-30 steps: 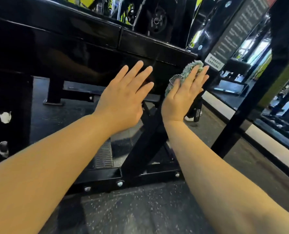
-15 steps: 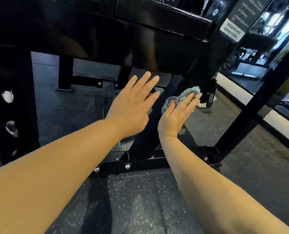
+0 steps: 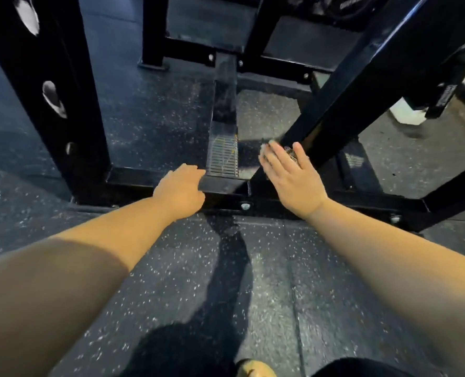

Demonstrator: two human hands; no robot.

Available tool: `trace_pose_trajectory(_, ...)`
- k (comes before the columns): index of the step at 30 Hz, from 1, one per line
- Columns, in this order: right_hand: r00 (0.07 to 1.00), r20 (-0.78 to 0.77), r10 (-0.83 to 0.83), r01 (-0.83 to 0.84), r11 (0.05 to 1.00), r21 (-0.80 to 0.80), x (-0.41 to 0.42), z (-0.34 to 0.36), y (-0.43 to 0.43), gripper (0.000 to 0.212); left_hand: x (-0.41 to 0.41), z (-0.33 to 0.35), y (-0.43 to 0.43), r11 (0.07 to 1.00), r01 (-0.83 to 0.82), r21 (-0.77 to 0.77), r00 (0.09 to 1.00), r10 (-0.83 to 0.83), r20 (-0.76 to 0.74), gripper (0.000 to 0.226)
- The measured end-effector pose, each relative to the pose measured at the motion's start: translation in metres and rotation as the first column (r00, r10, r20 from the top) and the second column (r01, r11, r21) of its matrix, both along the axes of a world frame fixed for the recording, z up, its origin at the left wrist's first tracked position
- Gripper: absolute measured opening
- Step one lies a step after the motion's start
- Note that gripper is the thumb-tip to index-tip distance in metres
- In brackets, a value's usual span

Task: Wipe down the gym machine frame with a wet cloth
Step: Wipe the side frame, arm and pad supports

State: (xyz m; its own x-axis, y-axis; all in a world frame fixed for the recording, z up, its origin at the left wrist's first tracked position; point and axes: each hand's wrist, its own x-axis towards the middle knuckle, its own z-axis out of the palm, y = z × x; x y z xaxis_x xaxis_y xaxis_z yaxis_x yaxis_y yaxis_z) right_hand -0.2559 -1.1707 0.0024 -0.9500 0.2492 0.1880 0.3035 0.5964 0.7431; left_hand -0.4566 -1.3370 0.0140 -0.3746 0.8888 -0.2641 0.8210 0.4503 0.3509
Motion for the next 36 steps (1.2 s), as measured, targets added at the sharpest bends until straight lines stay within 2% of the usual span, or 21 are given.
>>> trace_pose_trajectory(1, 0.995, 0.101, 0.024, -0.027, 0.999, 0.030, -0.004, -0.003, -0.004, 0.053, -0.004, -0.012, -0.006, 0.999, -0.034, -0.039, 0.999, 0.034, 0.010, 0.056)
trace_pose_trajectory(3, 0.948, 0.319, 0.019, -0.005, 0.999, -0.046, -0.018, -0.018, -0.018, 0.054, -0.012, -0.038, -0.019, 0.991, -0.067, -0.118, 0.998, 0.066, -0.013, 0.061)
trace_pose_trajectory(5, 0.923, 0.381, -0.049, 0.131, 0.972, -0.192, -0.038, -0.035, -0.031, 0.056, -0.020, -0.054, -0.026, 0.987, -0.070, -0.143, 0.997, 0.063, -0.053, 0.065)
trace_pose_trajectory(9, 0.949, 0.293, -0.120, 0.233, 0.892, -0.387, -0.067, -0.045, -0.037, 0.057, -0.030, -0.065, -0.028, 0.992, -0.050, -0.118, 0.993, 0.038, -0.108, 0.066)
trace_pose_trajectory(12, 0.958, 0.182, -0.222, 0.286, 0.793, -0.538, -0.079, -0.041, -0.035, 0.051, -0.033, -0.067, -0.029, 0.990, -0.058, -0.128, 0.998, 0.054, -0.035, 0.069)
trace_pose_trajectory(14, 0.932, 0.146, -0.332, 0.345, 0.686, -0.641, -0.089, -0.048, -0.040, 0.050, -0.036, -0.069, -0.033, 0.992, -0.038, -0.116, 0.999, 0.037, -0.011, 0.069)
trace_pose_trajectory(17, 0.905, 0.147, -0.400, 0.396, 0.660, -0.638, -0.101, -0.074, -0.057, 0.051, -0.038, -0.068, -0.043, 0.998, -0.068, -0.012, 0.990, 0.069, 0.119, 0.061)
trace_pose_trajectory(19, 0.885, 0.002, -0.466, 0.323, 0.610, -0.724, -0.114, -0.083, -0.069, 0.051, -0.046, -0.063, -0.055, 0.984, -0.165, 0.072, 0.970, 0.148, 0.195, 0.051)
trace_pose_trajectory(20, 0.889, -0.067, -0.452, 0.253, 0.608, -0.753, -0.126, -0.084, -0.075, 0.052, -0.052, -0.061, -0.064, 0.969, -0.230, 0.092, 0.954, 0.206, 0.218, 0.047)
trace_pose_trajectory(22, 0.910, -0.106, -0.400, 0.185, 0.623, -0.760, -0.161, -0.088, -0.093, 0.054, -0.067, -0.059, -0.084, 0.930, -0.356, 0.086, 0.908, 0.323, 0.266, 0.040)
trace_pose_trajectory(26, 0.956, -0.150, -0.252, 0.028, 0.589, -0.808, -0.237, -0.089, -0.140, 0.059, -0.109, -0.053, -0.117, 0.804, -0.594, 0.006, 0.752, 0.553, 0.359, 0.037)
trace_pose_trajectory(30, 0.993, -0.070, -0.095, 0.004, 0.622, -0.783, -0.246, -0.082, -0.142, 0.058, -0.148, -0.032, -0.132, 0.635, -0.771, 0.036, 0.568, 0.662, 0.488, 0.040)
trace_pose_trajectory(33, 0.983, -0.012, -0.182, 0.112, 0.656, -0.747, -0.202, -0.086, -0.110, 0.052, -0.162, -0.021, -0.133, 0.598, -0.798, 0.076, 0.524, 0.626, 0.578, 0.043)
trace_pose_trajectory(36, 0.898, -0.035, -0.439, 0.244, 0.562, -0.790, -0.180, -0.089, -0.107, 0.051, -0.172, -0.017, -0.133, 0.566, -0.822, 0.059, 0.450, 0.583, 0.676, 0.044)
